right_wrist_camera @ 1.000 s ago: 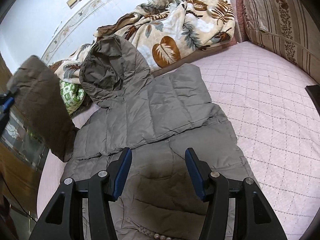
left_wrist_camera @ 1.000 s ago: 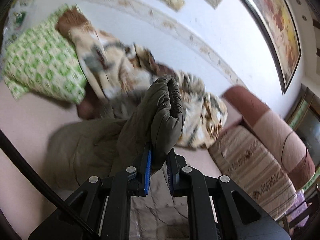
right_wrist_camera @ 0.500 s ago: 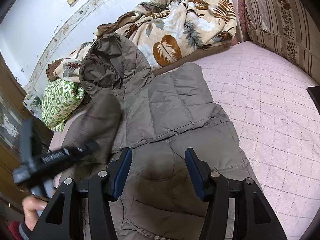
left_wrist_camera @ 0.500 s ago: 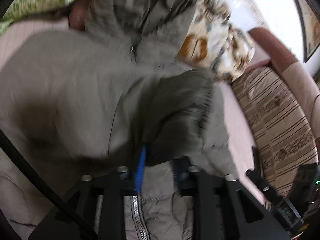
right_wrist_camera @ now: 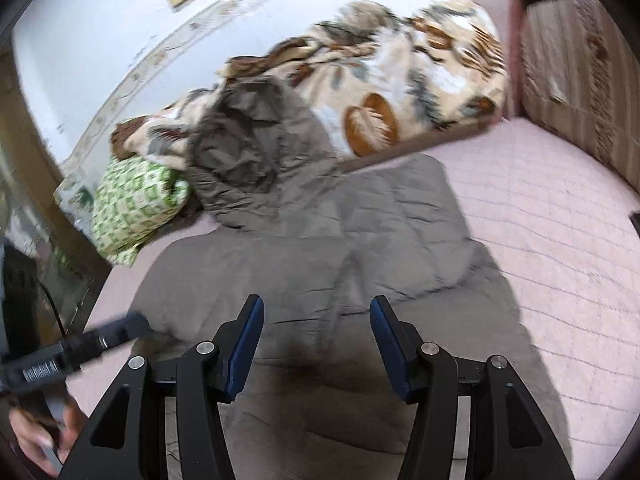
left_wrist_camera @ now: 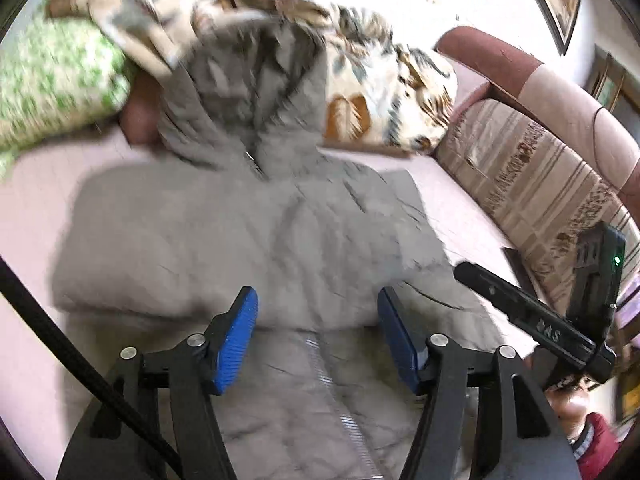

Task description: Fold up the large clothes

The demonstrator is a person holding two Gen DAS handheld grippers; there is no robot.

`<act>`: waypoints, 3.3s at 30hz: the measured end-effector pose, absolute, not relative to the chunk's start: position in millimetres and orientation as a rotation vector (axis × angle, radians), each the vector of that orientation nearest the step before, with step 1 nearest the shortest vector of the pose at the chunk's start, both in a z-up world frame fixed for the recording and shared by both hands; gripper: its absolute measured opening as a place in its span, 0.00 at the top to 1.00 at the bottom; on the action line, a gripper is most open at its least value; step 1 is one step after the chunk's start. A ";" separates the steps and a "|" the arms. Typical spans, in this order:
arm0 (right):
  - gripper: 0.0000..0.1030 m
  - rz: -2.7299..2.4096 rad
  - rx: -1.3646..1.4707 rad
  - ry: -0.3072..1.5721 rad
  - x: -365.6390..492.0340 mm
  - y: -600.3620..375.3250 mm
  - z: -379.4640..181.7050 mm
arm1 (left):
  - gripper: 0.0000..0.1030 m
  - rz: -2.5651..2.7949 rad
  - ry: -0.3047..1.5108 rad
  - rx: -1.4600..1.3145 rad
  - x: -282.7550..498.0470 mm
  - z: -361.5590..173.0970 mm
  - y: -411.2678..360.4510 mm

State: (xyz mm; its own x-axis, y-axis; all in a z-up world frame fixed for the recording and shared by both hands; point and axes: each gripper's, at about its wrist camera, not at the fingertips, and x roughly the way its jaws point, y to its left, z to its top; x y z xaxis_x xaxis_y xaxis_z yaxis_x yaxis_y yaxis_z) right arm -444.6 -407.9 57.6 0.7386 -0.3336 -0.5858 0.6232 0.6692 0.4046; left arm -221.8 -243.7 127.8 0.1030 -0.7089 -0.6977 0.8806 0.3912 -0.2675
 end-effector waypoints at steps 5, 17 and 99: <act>0.42 -0.516 0.593 0.529 -411.7 -396.2 49.4 | 0.37 -0.974 0.850 0.245 -144.2 120.2 -227.4; 0.40 -0.552 0.773 0.796 -372.0 -438.0 -30.3 | 0.19 -0.746 1.075 0.206 -49.0 21.4 -208.1; 0.56 -0.713 0.705 0.705 -398.5 -459.2 -11.2 | 0.16 -0.673 0.840 0.260 -144.9 53.9 -224.0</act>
